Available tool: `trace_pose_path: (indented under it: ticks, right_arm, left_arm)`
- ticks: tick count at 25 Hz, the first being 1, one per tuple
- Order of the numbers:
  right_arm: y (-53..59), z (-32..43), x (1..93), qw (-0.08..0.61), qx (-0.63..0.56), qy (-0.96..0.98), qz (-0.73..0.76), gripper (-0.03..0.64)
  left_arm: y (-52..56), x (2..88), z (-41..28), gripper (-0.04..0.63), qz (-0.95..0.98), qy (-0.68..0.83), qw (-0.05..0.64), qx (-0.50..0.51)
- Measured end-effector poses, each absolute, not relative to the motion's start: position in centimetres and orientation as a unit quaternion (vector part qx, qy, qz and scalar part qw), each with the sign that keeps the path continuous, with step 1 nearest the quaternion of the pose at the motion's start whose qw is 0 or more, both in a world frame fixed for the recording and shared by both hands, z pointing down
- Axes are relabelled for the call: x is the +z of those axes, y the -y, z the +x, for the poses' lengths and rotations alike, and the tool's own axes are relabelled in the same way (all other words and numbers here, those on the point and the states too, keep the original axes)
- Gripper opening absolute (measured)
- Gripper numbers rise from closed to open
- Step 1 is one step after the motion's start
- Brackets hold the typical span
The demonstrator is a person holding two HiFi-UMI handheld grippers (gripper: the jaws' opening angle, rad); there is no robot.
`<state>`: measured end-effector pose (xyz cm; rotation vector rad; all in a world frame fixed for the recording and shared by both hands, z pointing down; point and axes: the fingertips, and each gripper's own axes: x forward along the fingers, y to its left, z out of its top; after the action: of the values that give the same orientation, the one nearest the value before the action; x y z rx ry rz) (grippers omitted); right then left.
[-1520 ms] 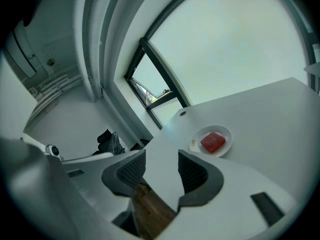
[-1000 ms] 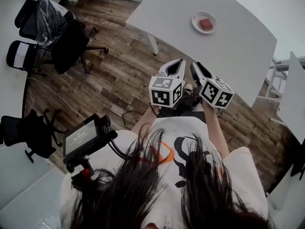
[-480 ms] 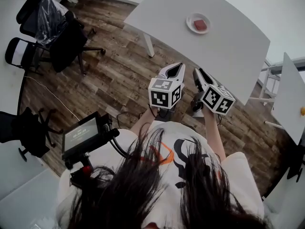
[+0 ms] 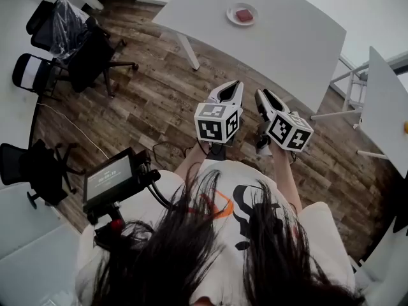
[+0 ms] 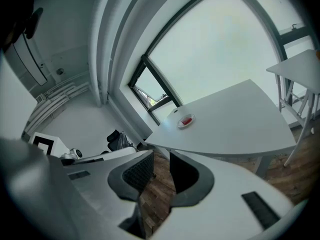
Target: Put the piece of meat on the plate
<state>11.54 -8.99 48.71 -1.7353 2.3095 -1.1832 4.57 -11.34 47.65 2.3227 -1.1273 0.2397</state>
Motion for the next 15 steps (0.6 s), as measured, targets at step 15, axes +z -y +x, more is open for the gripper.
trace_pose_path:
  ticks: [15]
  right_arm:
    - [-5.4,13.1,50.6,0.009,-0.389,-0.784,-0.484,0.107]
  left_arm:
    - [-5.7,49.5,6.6,0.006,0.831,0.481,0.243,0.134]
